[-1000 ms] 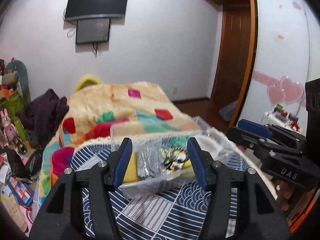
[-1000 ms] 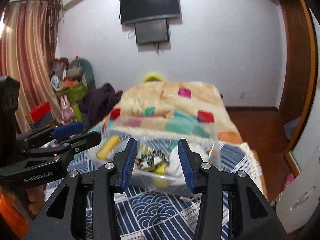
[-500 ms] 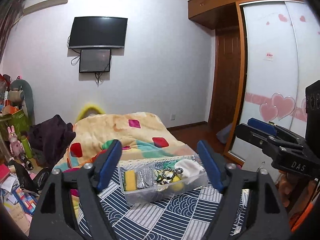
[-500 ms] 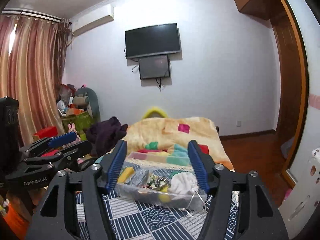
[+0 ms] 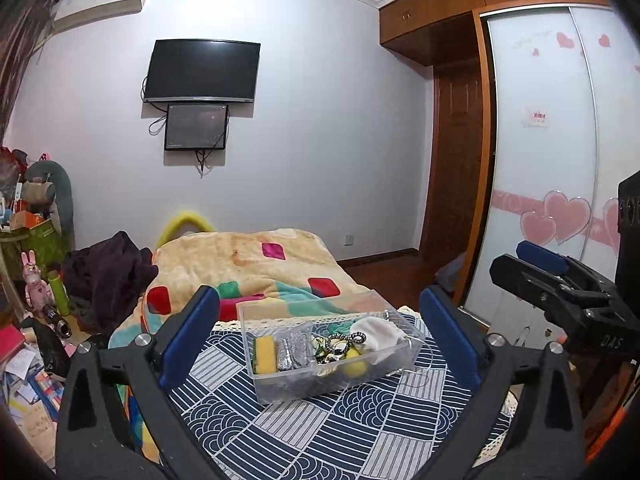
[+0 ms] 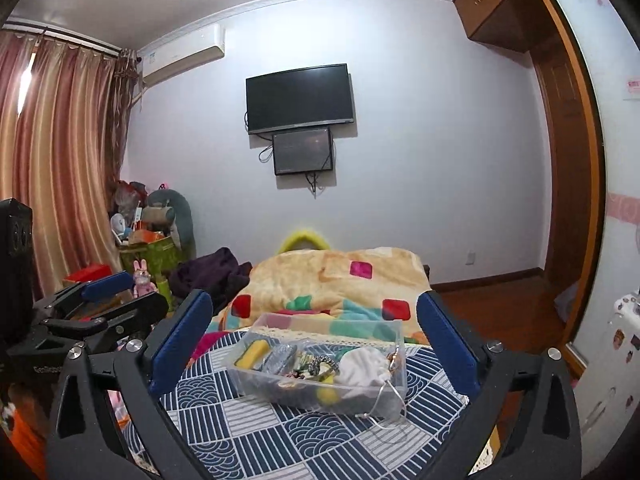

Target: Organize soft objects

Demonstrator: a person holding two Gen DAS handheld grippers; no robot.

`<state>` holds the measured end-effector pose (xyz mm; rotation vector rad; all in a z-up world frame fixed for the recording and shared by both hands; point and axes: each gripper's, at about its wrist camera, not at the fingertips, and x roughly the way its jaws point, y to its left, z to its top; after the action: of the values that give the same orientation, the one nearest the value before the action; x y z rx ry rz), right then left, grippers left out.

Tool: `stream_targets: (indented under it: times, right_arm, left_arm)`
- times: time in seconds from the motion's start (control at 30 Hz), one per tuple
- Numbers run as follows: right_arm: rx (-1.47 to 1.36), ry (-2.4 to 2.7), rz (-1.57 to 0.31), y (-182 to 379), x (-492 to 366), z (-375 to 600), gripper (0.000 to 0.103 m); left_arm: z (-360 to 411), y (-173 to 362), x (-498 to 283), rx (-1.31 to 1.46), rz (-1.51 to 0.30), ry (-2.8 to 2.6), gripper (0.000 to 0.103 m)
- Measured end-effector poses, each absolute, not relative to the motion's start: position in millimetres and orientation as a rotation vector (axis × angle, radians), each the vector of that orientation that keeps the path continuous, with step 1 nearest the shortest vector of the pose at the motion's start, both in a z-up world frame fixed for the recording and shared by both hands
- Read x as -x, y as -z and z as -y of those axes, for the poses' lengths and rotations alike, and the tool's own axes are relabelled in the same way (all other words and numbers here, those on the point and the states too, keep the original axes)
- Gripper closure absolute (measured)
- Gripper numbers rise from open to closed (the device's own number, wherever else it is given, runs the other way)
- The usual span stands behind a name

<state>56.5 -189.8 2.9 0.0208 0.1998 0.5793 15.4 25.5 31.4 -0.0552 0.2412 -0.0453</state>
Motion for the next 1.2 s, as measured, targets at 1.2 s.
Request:
stream_targets:
  times: [1.2]
  right_arm:
    - [-0.016, -0.586, -0.17, -8, -44, 192, 0.001]
  left_arm:
    - [-19, -37, -7, 0.042, -0.229, 0.044, 0.001]
